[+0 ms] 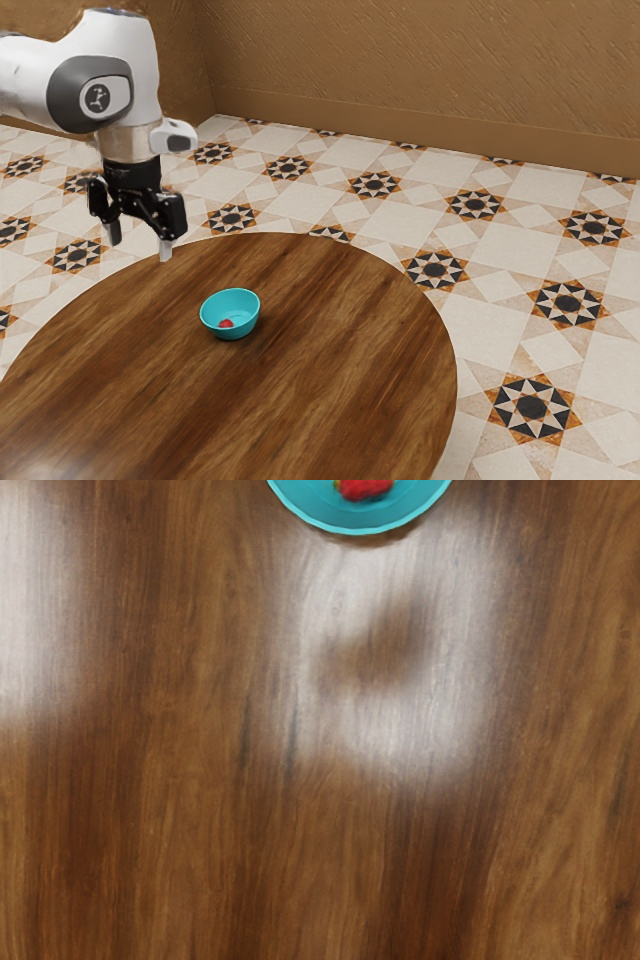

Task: Take strawberry from the bowl

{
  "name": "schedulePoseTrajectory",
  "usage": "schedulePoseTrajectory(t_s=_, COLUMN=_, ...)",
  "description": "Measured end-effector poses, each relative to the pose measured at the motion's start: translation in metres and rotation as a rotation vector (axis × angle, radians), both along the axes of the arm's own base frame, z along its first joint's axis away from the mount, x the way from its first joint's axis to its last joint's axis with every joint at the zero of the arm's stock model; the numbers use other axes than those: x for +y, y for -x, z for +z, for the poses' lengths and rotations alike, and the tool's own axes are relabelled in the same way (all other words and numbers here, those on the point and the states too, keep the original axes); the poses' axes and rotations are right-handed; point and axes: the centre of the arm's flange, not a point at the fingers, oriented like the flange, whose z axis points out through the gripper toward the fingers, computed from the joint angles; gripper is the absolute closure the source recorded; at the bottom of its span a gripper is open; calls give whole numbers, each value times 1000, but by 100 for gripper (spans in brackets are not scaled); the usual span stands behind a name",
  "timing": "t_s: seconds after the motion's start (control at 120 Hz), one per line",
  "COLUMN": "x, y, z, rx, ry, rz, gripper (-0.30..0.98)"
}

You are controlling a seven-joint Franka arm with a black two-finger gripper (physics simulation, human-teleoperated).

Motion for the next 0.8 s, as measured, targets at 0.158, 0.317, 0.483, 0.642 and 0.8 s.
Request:
schedulePoseTrajectory(t_s=0.158, x=3, y=-20, z=-58, rx=1, ry=17, rz=-61, gripper=1)
schedulePoseTrajectory(t_s=0.317, x=-4, y=-38, z=-94, rx=9, ry=36, rz=-171, gripper=0)
schedulePoseTrajectory(t_s=0.483, x=-8, y=-60, z=-140, rx=15, ry=33, rz=-325, gripper=0)
schedulePoseTrajectory(t_s=0.642, x=-26, y=-76, z=-172, rx=17, ry=42, rz=-491, gripper=0)
schedulePoseTrajectory(t_s=0.8, x=-27, y=-85, z=-186, rx=5, ry=57, rz=-607, gripper=1)
